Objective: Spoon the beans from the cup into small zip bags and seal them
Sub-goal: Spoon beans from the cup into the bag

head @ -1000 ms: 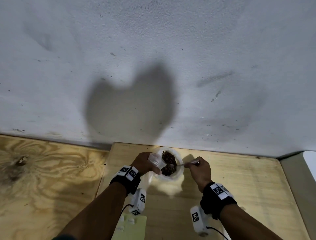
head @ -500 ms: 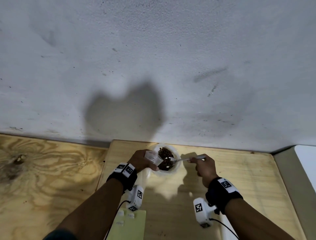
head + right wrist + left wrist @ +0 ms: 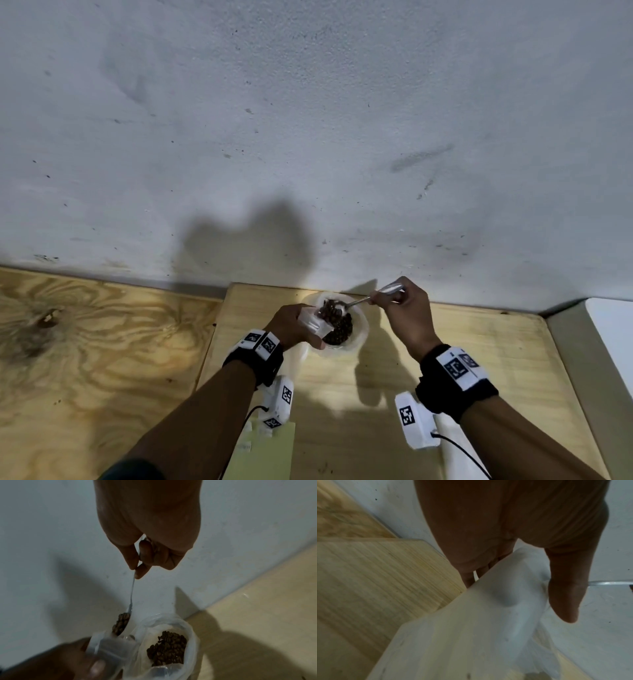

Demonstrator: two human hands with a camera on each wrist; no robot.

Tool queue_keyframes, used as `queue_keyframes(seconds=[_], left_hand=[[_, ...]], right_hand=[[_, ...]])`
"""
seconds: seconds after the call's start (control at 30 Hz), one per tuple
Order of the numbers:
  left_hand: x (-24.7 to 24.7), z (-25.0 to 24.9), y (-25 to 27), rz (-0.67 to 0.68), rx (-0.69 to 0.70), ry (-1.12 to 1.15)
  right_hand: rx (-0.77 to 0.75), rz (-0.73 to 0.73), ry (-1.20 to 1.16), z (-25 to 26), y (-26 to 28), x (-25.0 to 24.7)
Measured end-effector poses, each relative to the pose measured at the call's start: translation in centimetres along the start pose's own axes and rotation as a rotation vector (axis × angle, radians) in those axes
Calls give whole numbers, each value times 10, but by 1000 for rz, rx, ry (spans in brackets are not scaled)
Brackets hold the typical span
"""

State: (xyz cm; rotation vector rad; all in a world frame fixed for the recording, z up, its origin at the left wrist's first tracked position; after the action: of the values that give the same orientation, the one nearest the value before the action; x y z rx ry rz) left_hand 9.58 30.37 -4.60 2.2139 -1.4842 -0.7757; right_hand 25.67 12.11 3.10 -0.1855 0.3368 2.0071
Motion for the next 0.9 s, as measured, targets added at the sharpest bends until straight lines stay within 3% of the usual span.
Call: queue_keyframes(seconds=[0.13,0.2,0.37,0.67,0.8,0.9], left_hand=[[1,0,0,-1,-3,14],[0,-1,0,-6,-5,36],[-4,6,-3,-13,-30,103],[-2,16,-16,-15,-94,139],[-1,17,-18,-7,-99,129],[-1,16,-19,-3,-100,117]], right_hand=[[-214,127,164,22,16,28],[-259,102,171,28,20,27],[-155,-171,89,4,10,-18],[-103,-118,406,-49,15,3],[-59,-184,325,-62,17,12],[56,-252,225,-77,15,14]])
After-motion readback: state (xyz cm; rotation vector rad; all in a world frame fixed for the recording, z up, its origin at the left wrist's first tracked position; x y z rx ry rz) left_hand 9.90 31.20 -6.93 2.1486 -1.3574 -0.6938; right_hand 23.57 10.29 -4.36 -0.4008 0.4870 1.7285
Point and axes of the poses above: each hand's wrist, its own y-axis away from the middle knuckle, its own x-axis out of the palm, z = x × y, the point moved 9 cm from there along -y, towards the middle knuckle, and after that the axes turned 1 degree about -x, right-handed, at the moved point
